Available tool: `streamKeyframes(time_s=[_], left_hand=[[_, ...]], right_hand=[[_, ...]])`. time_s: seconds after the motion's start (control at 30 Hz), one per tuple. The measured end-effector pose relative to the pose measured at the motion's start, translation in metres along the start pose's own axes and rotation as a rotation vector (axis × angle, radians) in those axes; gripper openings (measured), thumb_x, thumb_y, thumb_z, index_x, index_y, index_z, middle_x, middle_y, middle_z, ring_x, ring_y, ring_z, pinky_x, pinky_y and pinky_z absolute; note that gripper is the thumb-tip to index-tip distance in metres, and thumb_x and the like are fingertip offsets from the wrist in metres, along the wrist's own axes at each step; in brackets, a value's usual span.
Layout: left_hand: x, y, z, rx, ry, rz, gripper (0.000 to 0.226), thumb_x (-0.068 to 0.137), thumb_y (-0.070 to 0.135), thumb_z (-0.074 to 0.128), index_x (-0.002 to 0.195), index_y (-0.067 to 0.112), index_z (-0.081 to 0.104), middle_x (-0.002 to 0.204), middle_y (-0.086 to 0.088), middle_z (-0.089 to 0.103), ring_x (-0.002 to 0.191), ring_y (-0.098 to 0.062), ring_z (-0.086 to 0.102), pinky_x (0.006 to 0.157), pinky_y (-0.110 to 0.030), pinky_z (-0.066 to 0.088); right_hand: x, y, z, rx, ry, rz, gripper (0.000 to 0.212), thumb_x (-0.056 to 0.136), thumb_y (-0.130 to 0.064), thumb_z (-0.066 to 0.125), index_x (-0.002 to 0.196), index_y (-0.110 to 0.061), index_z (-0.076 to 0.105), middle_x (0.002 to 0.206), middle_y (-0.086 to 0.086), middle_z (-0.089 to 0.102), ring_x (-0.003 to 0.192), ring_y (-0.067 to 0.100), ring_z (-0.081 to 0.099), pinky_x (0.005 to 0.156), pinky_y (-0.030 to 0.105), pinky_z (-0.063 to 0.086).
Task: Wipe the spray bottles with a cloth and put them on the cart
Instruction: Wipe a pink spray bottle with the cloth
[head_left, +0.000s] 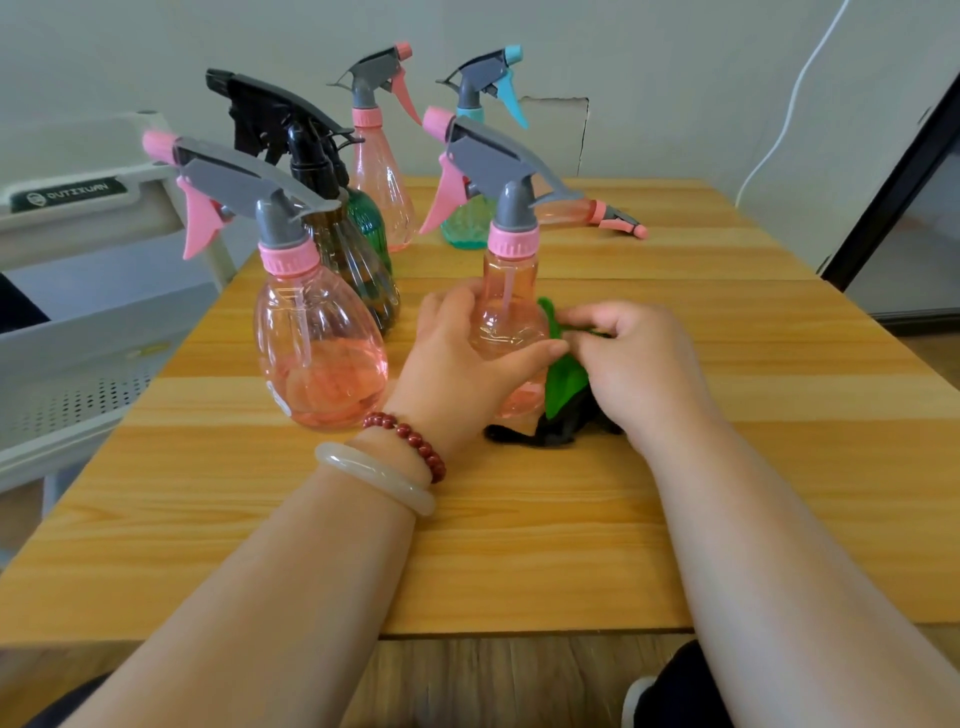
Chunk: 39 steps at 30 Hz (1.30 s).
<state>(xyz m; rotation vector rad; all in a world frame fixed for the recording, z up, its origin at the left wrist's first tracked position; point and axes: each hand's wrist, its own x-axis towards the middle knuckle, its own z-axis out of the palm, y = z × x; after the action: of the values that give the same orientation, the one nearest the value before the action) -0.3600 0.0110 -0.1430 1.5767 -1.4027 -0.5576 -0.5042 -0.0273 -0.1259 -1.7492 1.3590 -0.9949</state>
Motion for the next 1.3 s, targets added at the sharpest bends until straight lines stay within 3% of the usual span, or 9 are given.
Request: streamKeyframes(time_s=[0.1,0.2,0.3,0.53,0.73,0.83,0.97,1.2,1.3], left_hand=[[0.000,0.001,-0.001,0.011,0.008,0.008,0.070,0.072,0.049,0.079,0.133,0.028,0.054,0.126,0.008,0.047,0.104,0.000,0.050,0.076,0.006,0.034],[0.000,0.001,-0.002,-0.016,0.020,0.033,0.070,0.075,0.041,0.082,0.136,0.026,0.052,0.125,0.012,0.055,0.109,-0.001,0.053,0.088,0.000,0.036],[0.001,-0.002,-0.001,-0.082,-0.006,0.022,0.070,0.076,0.035,0.084,0.137,0.026,0.051,0.120,0.013,0.065,0.107,-0.004,0.063,0.099,-0.028,0.050],[-0.001,-0.003,-0.002,-0.154,-0.066,-0.013,0.060,0.076,0.034,0.074,0.131,0.028,0.051,0.111,0.016,0.069,0.101,-0.002,0.065,0.095,-0.032,0.052],[0.000,-0.004,0.003,-0.166,-0.068,-0.013,0.072,0.070,0.041,0.075,0.135,0.032,0.046,0.119,0.011,0.067,0.108,-0.010,0.065,0.099,-0.041,0.052],[-0.001,-0.003,0.003,-0.124,-0.044,-0.009,0.068,0.074,0.037,0.084,0.131,0.030,0.047,0.127,0.005,0.059,0.112,-0.010,0.060,0.102,-0.035,0.049],[-0.002,-0.001,0.003,-0.057,-0.015,-0.005,0.076,0.072,0.040,0.085,0.134,0.026,0.045,0.128,0.006,0.056,0.114,-0.009,0.058,0.100,-0.029,0.048],[0.003,0.004,-0.006,-0.327,0.073,-0.099,0.065,0.078,0.045,0.077,0.133,0.019,0.052,0.106,0.009,0.072,0.086,-0.001,0.071,0.073,-0.020,0.059],[0.003,0.004,-0.005,-0.456,0.072,-0.165,0.078,0.071,0.059,0.078,0.133,0.019,0.054,0.113,0.005,0.072,0.095,-0.007,0.071,0.082,-0.033,0.060]], right_hand=[[0.002,0.007,-0.001,-0.086,-0.061,0.082,0.020,0.095,-0.018,0.062,0.105,-0.031,0.074,0.085,-0.017,0.066,0.074,-0.005,0.059,0.057,0.010,0.042],[0.000,0.001,-0.001,0.144,0.059,-0.062,0.026,0.093,-0.014,0.065,0.088,-0.038,0.073,0.092,-0.019,0.072,0.086,0.002,0.067,0.079,0.021,0.054],[0.001,-0.003,0.000,0.285,0.068,-0.146,0.035,0.092,-0.011,0.065,0.081,-0.044,0.070,0.094,-0.023,0.072,0.096,0.000,0.067,0.089,0.023,0.053],[0.005,0.011,0.001,-0.081,-0.067,0.079,0.023,0.095,-0.015,0.060,0.100,-0.032,0.075,0.084,-0.013,0.070,0.072,0.005,0.064,0.058,0.014,0.046],[-0.001,-0.002,0.001,0.194,0.079,-0.143,0.033,0.094,-0.014,0.064,0.084,-0.045,0.069,0.091,-0.028,0.069,0.097,-0.004,0.065,0.087,0.015,0.050],[0.001,0.004,0.000,0.022,-0.031,0.008,0.023,0.095,-0.015,0.061,0.096,-0.035,0.073,0.095,-0.015,0.072,0.081,0.001,0.065,0.067,0.012,0.048],[0.002,0.007,-0.004,-0.060,-0.060,0.061,0.022,0.095,-0.016,0.061,0.099,-0.034,0.072,0.079,-0.021,0.063,0.065,-0.006,0.057,0.047,0.003,0.037],[-0.011,-0.008,0.000,0.315,0.109,-0.178,0.025,0.095,-0.020,0.063,0.092,-0.044,0.070,0.098,-0.019,0.073,0.095,0.003,0.068,0.088,0.033,0.056],[-0.018,-0.011,0.007,0.280,0.072,-0.296,0.024,0.097,-0.020,0.061,0.099,-0.044,0.067,0.106,-0.021,0.070,0.107,-0.002,0.062,0.094,0.022,0.049]])
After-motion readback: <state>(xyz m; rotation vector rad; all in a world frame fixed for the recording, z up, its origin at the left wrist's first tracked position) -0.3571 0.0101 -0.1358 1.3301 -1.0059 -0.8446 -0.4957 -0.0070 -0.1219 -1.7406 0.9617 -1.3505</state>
